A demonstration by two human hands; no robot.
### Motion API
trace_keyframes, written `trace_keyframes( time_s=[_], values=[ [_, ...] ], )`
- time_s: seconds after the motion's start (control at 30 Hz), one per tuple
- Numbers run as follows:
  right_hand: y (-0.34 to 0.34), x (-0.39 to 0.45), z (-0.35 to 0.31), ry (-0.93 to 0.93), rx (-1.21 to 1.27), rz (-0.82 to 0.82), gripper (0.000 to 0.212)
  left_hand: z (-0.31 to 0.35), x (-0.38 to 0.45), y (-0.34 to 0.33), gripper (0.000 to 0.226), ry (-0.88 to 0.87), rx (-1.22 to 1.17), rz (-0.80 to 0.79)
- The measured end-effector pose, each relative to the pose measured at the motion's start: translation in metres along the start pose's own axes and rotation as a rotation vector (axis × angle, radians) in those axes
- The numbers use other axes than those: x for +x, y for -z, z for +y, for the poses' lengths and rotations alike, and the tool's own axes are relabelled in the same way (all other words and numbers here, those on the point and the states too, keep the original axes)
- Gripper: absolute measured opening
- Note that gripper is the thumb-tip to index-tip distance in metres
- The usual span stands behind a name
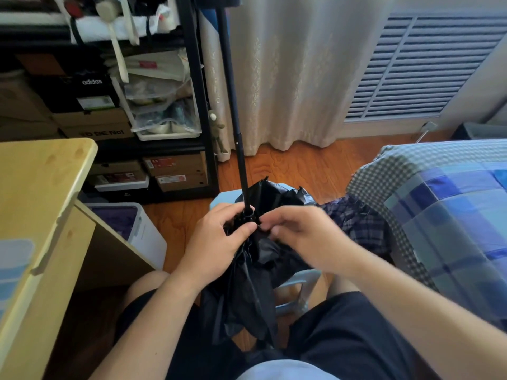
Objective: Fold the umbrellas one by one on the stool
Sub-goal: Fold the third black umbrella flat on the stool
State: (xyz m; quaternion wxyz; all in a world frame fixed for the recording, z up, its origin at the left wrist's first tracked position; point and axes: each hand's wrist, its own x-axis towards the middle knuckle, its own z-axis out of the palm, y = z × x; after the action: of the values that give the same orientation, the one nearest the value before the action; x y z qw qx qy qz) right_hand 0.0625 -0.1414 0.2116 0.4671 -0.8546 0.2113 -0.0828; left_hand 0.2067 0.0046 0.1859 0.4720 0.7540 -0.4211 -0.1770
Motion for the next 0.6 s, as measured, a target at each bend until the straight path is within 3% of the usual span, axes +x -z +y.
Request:
trace_keyframes(
  time_s=[0.13,0.27,0.43,0.6],
  values=[
    [0.062,0.027,0.028,0.082,-0.322,0.234,0.025,-0.005,-0.001,0.002,0.028,0.006,0.005,-0.042],
    [0.089,0.047,0.050,-0.045,-0.521,-0.104,0.034,-0.003,-0.001,0.003,0.029,-0.009,-0.018,-0.085],
    [0.071,0.042,0.042,-0.010,-0.244,-0.086,0.017,-0.001,-0.001,0.008,0.030,0.011,-0.056,-0.119],
    [0.033,0.027,0.015,0.043,-0.044,-0.135,0.014,0.000,0.003,0.015,0.030,0.012,-0.036,-0.127]
  ],
)
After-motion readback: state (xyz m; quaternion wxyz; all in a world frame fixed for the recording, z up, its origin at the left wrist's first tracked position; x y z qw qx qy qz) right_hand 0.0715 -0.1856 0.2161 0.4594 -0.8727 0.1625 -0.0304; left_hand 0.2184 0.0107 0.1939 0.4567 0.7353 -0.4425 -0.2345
